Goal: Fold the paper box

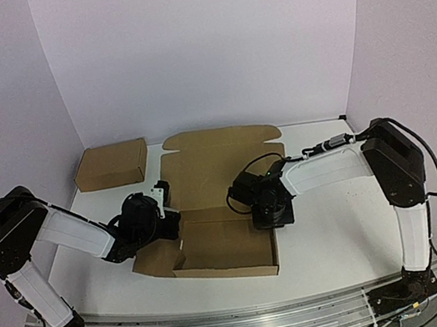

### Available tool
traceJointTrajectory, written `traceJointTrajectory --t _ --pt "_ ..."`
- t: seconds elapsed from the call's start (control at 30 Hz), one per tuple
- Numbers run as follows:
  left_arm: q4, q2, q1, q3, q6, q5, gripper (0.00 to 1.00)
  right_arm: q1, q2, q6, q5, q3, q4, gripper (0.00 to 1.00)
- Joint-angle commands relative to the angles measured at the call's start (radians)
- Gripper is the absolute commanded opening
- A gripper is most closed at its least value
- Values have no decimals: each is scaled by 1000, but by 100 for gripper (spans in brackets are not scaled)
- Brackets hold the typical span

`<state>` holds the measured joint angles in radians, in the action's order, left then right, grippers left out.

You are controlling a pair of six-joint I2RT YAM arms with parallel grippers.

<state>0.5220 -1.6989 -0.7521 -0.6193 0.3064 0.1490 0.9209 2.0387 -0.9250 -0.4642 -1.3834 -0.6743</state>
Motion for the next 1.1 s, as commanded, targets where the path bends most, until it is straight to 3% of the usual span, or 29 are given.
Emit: traceJointTrajectory --t 0.0,0.23,0.47,0.67,0.87,1.07 --pt "-10 28 5 3 -3 -11 0 10 1 -19 -55 15 -64 0" --pt "-33 32 5 6 37 -88 0 1 9 -63 -50 27 26 2" --pt "17 31 5 38 14 -46 0 -1 -62 37 67 73 91 55" --pt "46 28 5 40 -2 -42 0 -3 -202 173 160 110 93 71" --pt "54 28 5 43 -4 -43 0 -4 -246 132 210 170 95 65" --pt "41 38 5 39 -7 -41 0 -7 -165 47 178 152 91 36"
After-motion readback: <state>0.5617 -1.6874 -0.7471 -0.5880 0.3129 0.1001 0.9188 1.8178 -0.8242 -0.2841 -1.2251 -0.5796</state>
